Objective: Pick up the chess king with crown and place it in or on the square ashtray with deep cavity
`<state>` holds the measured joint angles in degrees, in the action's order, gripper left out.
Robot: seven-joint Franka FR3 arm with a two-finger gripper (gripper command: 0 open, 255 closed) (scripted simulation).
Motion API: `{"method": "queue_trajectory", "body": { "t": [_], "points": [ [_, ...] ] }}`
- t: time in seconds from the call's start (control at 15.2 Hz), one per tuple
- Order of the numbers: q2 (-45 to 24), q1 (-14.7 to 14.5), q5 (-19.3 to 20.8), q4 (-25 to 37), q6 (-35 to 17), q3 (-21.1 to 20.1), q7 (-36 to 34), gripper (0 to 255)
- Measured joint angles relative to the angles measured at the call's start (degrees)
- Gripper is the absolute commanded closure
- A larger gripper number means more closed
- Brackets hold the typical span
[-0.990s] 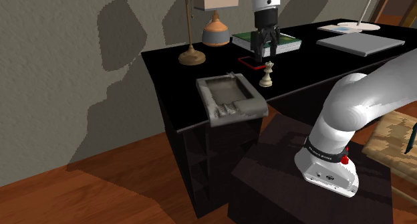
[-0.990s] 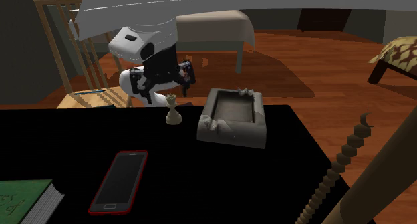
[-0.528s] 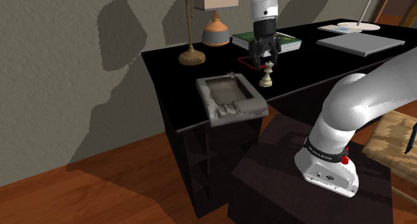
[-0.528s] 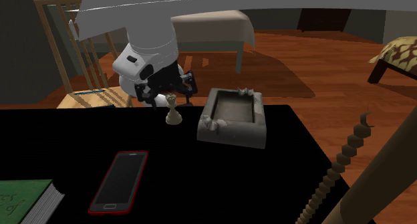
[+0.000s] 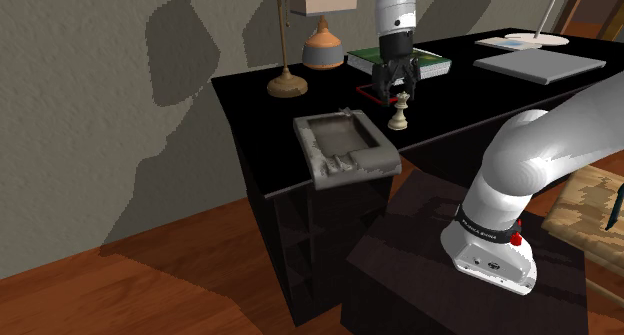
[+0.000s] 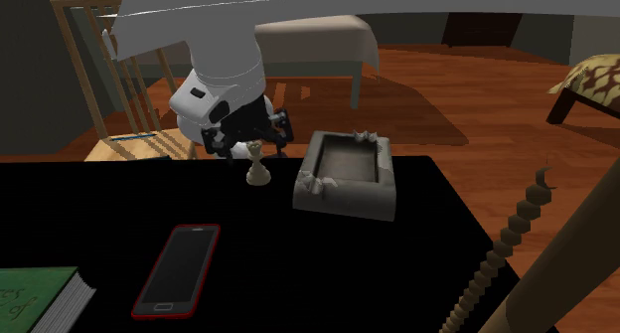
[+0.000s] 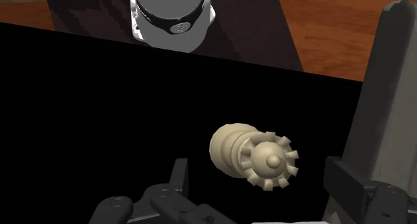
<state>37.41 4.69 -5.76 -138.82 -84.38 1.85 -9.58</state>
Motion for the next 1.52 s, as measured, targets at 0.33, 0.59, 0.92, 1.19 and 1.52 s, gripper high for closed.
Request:
{"method": "queue_trajectory", "body": {
  "t": [0.33,0.59,0.92,1.19,1.52],
  "points": [
    [0.03,0.01,0.03,0.05,0.02,0.01,-0.01,255],
    [0.03,0.0,0.02,0.05,0.02,-0.01,-0.03,255],
    [-0.14,-0.05,-0.04,2.4,2.24,0.01,-0.27,255],
    [-0.46,-0.08,-0.03,5.66,5.16,0.1,-0.52,255],
    [-1.08,-0.19,-0.18,10.01,8.85,0.07,-1.03,255]
  ]
}}
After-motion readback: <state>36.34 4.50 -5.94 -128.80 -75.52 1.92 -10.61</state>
